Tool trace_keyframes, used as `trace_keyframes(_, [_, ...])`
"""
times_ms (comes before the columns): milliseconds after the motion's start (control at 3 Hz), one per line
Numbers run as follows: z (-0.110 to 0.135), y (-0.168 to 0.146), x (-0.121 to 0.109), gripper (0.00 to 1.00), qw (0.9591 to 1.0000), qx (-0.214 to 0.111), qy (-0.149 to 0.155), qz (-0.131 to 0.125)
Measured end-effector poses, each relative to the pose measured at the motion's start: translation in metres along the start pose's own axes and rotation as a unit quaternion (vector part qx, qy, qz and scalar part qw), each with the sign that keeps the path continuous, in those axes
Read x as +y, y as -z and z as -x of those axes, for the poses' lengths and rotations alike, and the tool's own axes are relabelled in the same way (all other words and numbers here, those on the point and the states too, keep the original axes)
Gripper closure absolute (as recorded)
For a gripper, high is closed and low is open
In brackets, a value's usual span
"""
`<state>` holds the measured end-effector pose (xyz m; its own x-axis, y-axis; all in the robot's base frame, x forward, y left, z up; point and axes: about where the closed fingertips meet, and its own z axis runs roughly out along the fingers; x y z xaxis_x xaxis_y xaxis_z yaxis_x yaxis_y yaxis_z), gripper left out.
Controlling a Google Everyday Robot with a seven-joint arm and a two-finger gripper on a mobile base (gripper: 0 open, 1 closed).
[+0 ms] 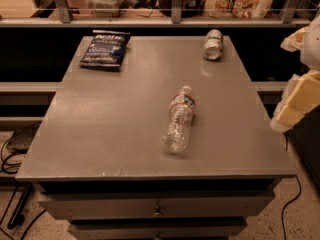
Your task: Move 7up can near blue chip bag
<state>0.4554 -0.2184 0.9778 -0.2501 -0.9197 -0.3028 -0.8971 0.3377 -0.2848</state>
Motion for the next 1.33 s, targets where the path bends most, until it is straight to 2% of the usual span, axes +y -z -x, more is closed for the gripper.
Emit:
trace_keyframes(333, [0.001, -0.012, -0.026, 0.00, 0.9978, -0.048, -0.039, -0.026])
trace_keyframes(667, [0.008, -0.025, -0.061, 0.00, 0.9913, -0.104, -0.072, -0.036])
trace_keyframes(1000, [0.013, -0.031, -0.075, 0.00, 0.9877, -0.128, -0.083, -0.037])
trace_keyframes(1333, [0.013, -0.031, -0.075, 0.00, 0.9877, -0.128, -0.083, -0.037])
